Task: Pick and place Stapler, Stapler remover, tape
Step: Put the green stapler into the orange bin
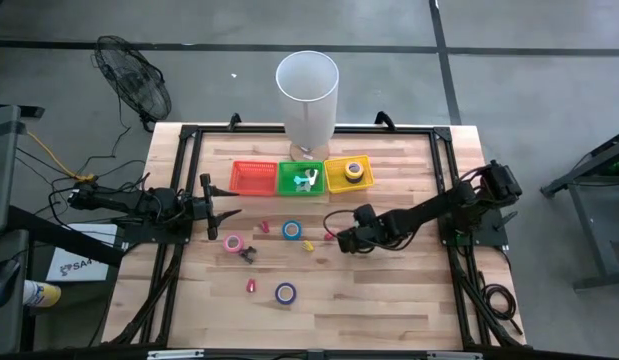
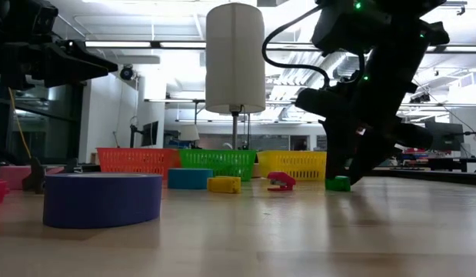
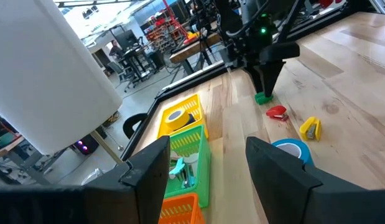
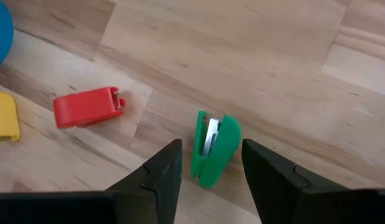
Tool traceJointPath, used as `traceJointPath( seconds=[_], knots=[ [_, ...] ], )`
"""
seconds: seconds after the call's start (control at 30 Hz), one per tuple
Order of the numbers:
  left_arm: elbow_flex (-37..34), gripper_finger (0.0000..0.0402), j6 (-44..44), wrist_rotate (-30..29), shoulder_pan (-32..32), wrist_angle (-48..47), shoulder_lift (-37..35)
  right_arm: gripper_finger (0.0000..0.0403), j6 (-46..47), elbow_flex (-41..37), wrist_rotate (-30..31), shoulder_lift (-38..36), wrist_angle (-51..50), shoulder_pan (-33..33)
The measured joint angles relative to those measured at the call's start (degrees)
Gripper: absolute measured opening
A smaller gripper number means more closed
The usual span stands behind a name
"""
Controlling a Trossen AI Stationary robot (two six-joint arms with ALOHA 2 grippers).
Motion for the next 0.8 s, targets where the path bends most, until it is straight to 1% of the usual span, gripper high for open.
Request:
traceJointPath(
  seconds=[0.17,0.33,0.43,0.63,0.8],
  knots=[
    [0.0,0.0207,0.0,0.0,0.0,0.0,0.0,0.0138,-0.3,0.0,-0.2,0.1,0.2,0.0],
    [0.0,0.0207,0.0,0.0,0.0,0.0,0.0,0.0125,-2.6,0.2,-0.4,3.4,3.1,0.0],
    [0.0,0.0207,0.0,0.0,0.0,0.0,0.0,0.0117,-2.2,0.3,0.1,4.7,3.4,0.0],
    [0.0,0.0207,0.0,0.0,0.0,0.0,0.0,0.0098,-2.9,0.1,2.5,3.5,3.3,0.7],
    [0.0,0.0207,0.0,0.0,0.0,0.0,0.0,0.0078,-4.3,0.0,0.3,2.9,2.7,0.7]
  ],
)
